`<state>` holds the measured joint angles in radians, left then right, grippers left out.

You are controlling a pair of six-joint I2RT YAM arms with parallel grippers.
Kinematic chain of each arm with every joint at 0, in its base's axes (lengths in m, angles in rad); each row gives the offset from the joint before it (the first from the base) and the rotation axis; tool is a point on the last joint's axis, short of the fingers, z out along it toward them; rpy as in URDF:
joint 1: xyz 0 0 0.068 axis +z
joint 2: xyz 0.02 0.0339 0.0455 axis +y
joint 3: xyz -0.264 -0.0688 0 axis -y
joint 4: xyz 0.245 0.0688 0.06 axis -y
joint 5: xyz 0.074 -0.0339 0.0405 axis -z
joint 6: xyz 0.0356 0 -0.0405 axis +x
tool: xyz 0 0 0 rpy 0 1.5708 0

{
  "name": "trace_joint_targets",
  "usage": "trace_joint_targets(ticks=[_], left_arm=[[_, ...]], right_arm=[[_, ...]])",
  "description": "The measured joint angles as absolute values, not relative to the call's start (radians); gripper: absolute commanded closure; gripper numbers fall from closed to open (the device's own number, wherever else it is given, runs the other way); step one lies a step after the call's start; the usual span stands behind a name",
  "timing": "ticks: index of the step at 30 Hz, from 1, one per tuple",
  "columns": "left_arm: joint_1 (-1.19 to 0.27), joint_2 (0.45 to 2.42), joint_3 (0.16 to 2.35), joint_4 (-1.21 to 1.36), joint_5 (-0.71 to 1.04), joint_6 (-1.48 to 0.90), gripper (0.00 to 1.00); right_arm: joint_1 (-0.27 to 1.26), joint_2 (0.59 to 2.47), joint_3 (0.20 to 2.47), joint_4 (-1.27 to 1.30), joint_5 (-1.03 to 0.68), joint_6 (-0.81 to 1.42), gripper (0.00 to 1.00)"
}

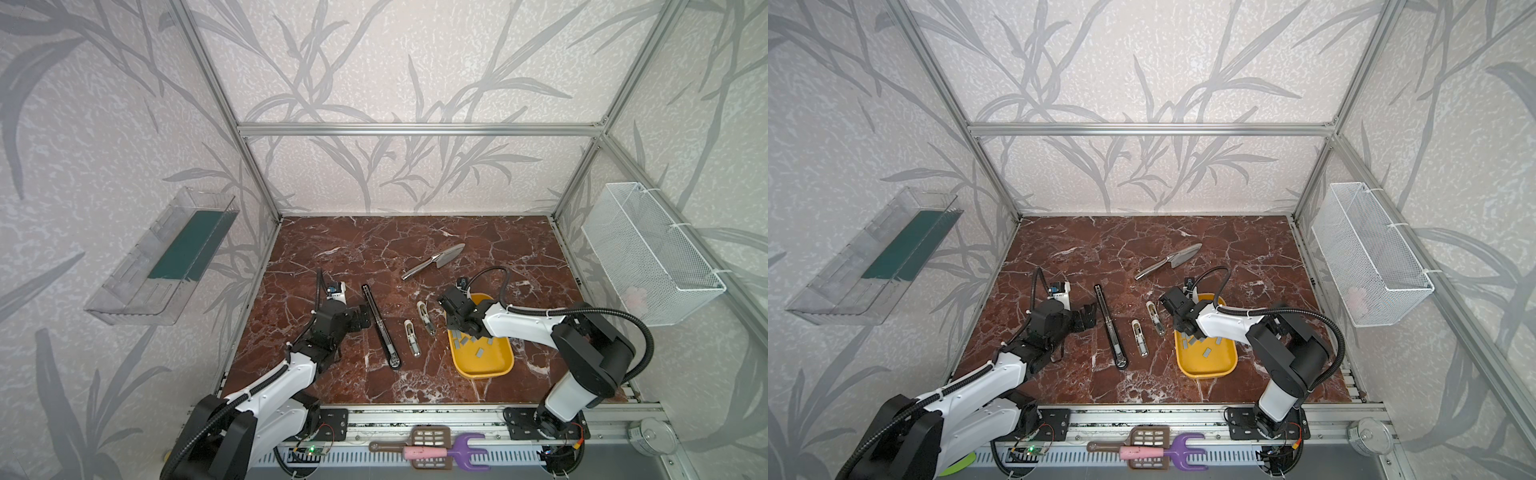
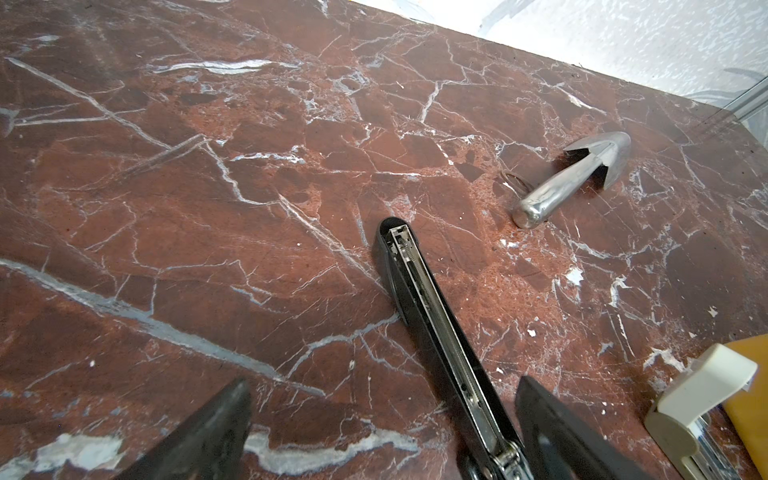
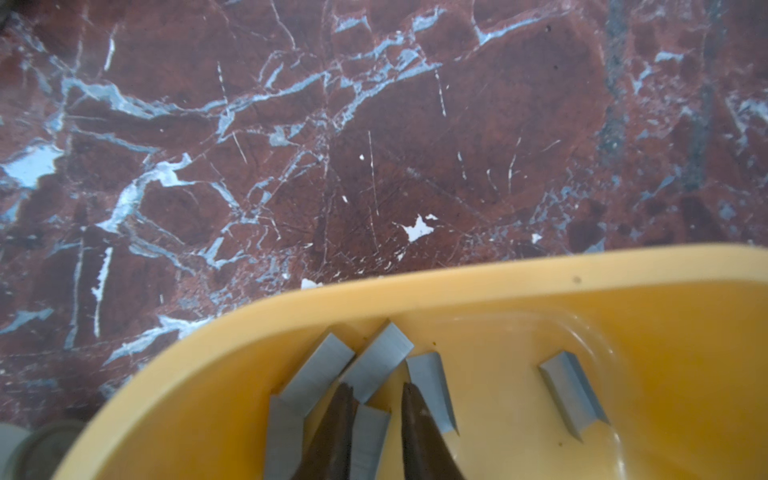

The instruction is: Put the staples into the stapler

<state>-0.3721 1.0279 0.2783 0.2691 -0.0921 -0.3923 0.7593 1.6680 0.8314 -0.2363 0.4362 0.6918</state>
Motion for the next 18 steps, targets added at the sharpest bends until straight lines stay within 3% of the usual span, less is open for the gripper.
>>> trace_joint_targets(ticks=[9,18], left_arm=[[-0.372,1.028,0.278,0.269,-0.092,-0.392,0.01],[-0.372,1.028,0.278,0.269,-0.092,-0.392,0.01]], right_arm=[[0.76,1.666,0.809,-0.189,0.417,0.699,0.76],[0.758,1.658,0.793,-0.162,0.414,0.702,0.81]])
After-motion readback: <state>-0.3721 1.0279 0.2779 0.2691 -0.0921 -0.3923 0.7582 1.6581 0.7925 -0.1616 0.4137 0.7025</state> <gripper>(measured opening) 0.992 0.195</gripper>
